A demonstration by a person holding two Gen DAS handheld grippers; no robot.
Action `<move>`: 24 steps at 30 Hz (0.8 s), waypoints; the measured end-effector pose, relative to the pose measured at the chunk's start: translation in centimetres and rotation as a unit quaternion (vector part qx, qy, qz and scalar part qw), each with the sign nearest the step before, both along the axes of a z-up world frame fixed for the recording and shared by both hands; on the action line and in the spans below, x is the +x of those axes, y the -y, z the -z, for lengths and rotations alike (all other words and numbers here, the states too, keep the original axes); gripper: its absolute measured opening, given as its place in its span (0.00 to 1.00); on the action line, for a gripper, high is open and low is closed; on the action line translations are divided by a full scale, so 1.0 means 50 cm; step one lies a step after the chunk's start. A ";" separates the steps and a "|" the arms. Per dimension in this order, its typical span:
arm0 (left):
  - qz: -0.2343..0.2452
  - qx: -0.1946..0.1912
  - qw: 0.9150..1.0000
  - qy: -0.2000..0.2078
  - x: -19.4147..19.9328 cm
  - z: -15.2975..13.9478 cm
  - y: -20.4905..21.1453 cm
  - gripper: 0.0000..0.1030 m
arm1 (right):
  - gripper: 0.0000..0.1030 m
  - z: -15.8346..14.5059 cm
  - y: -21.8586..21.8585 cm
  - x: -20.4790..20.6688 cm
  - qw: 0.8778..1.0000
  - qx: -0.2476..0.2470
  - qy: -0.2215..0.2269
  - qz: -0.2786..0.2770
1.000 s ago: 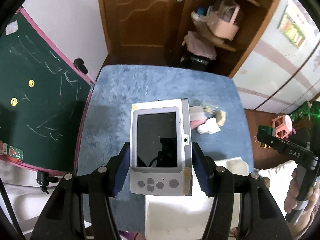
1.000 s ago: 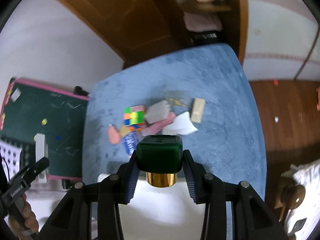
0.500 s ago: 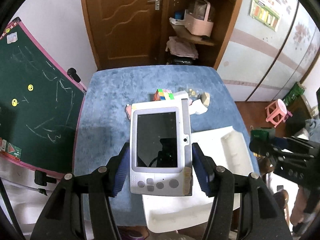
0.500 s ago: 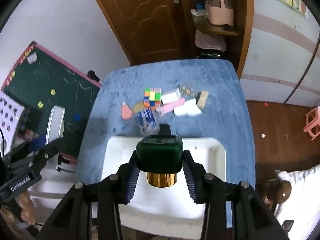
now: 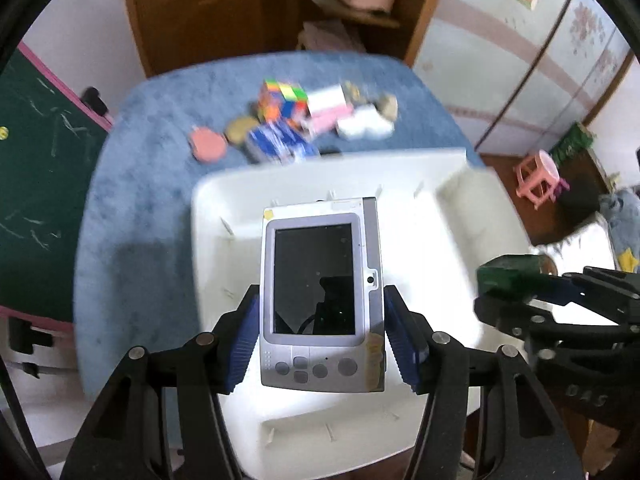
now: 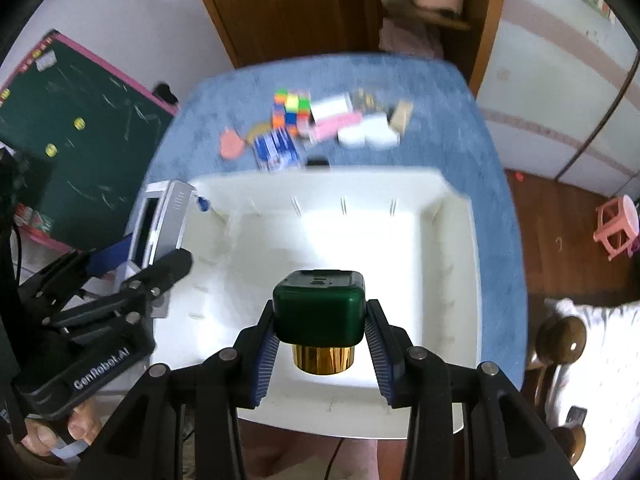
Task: Organize rigid objects
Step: 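Carry the console and bottle over the white tray with both tools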
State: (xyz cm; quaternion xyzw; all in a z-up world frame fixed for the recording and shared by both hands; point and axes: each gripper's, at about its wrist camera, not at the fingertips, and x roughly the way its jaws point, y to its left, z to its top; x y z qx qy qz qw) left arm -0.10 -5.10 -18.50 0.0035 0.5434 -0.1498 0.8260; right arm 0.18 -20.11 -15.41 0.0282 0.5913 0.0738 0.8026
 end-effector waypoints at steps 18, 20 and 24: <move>0.028 0.046 0.998 0.026 -0.010 0.087 0.049 0.61 | 0.41 0.244 0.029 0.005 0.993 -0.044 -0.108 0.028; 0.030 0.047 0.998 0.029 -0.009 0.084 0.053 0.70 | 0.41 0.249 0.029 0.008 0.992 -0.049 -0.111 0.028; 0.019 0.047 0.998 0.031 -0.007 0.081 0.053 0.77 | 0.46 0.244 0.024 0.010 0.992 -0.057 -0.107 0.022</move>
